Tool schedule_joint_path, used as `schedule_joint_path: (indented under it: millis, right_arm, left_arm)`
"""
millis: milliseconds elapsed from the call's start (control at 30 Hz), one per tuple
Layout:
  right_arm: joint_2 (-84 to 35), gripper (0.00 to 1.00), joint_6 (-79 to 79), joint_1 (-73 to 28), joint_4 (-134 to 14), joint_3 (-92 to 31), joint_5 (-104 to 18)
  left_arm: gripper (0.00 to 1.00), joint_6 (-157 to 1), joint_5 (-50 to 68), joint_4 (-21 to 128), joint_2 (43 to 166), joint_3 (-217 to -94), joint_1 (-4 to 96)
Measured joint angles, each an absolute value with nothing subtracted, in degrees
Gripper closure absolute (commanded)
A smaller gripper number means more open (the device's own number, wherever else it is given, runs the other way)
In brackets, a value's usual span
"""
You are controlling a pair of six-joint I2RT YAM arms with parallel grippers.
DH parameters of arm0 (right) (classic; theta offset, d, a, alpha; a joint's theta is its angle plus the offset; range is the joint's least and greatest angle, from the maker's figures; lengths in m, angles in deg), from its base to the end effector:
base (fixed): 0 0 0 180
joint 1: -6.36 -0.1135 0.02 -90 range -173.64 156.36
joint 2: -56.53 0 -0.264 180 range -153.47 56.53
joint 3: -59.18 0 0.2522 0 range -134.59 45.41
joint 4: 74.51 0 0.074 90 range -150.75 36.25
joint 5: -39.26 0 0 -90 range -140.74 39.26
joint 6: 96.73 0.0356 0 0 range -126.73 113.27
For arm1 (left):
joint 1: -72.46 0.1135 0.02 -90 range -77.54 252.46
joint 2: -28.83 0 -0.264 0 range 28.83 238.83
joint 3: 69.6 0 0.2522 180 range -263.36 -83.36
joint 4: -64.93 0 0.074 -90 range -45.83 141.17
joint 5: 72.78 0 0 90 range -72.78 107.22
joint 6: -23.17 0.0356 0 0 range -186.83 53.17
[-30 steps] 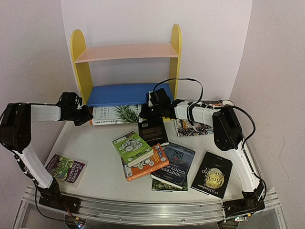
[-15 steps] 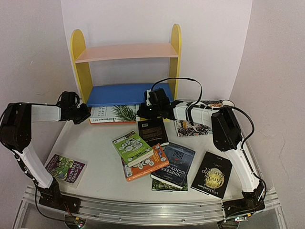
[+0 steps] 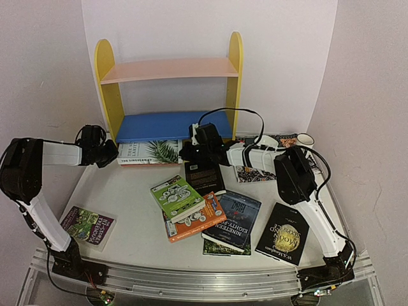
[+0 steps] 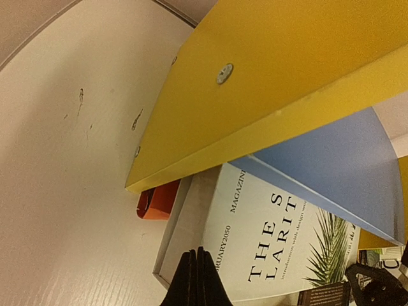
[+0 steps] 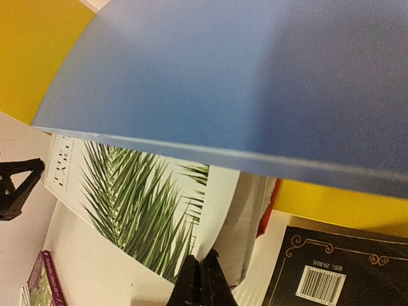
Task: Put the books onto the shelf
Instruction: Place the book on the book pile on the shelf.
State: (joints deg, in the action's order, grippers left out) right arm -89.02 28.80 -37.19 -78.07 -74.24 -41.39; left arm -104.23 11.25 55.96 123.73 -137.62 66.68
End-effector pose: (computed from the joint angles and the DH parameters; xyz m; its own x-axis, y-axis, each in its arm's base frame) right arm 0.4252 0.4122 0.1936 -0.5506 0.2677 -0.7907 -0.5852 0.5516 0.5943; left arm 0.3540 -0.0396 0.1984 -0.5747 -0.5490 -0.6069 -0.2077 0.8152 -0.5407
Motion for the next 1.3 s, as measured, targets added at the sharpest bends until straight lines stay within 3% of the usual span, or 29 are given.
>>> schedule_joint_path:
  millis: [133, 267, 333, 400, 533, 833, 1133, 1300]
  right_arm:
    - [-89.74, 1.0, 28.76, -37.32, -79.34, -75.71, -42.22]
    - [-90.6, 0.94, 28.56, -37.38, -79.71, -76.84, -43.54]
    - [-91.54, 0.82, 28.27, -37.43, -80.08, -77.56, -44.47]
    - [-92.56, 0.63, 28.1, -37.52, -80.93, -78.24, -45.0]
    - [-93.18, 0.55, 26.85, -38.3, -83.34, -78.39, -45.61]
    - [-92.32, 0.24, 24.23, -39.07, -86.81, -75.25, -44.98]
    - [-88.74, 0.13, 16.71, -40.84, -85.74, -70.57, -43.43]
    - [-87.21, 0.09, 9.89, -40.99, -82.73, -69.24, -43.45]
  left_arm:
    - [0.99, -104.5, 12.29, 57.01, 123.73, -137.58, 66.79]
    - [0.93, -105.13, 12.71, 58.52, 123.86, -137.54, 66.81]
    - [0.86, -106.0, 12.58, 59.7, 124.29, -137.54, 66.79]
    - [0.81, -106.29, 12.36, 60.97, 124.91, -137.56, 66.77]
    - [0.75, -107.49, 11.64, 63.18, 125.82, -137.56, 66.63]
    - [0.37, -107.43, 10.85, 65.19, 125.85, -136.62, 66.13]
    - [0.14, -105.13, 10.85, 65.08, 122.26, -132.03, 66.37]
    - [0.1, -102.25, 10.94, 64.53, 117.95, -129.71, 66.63]
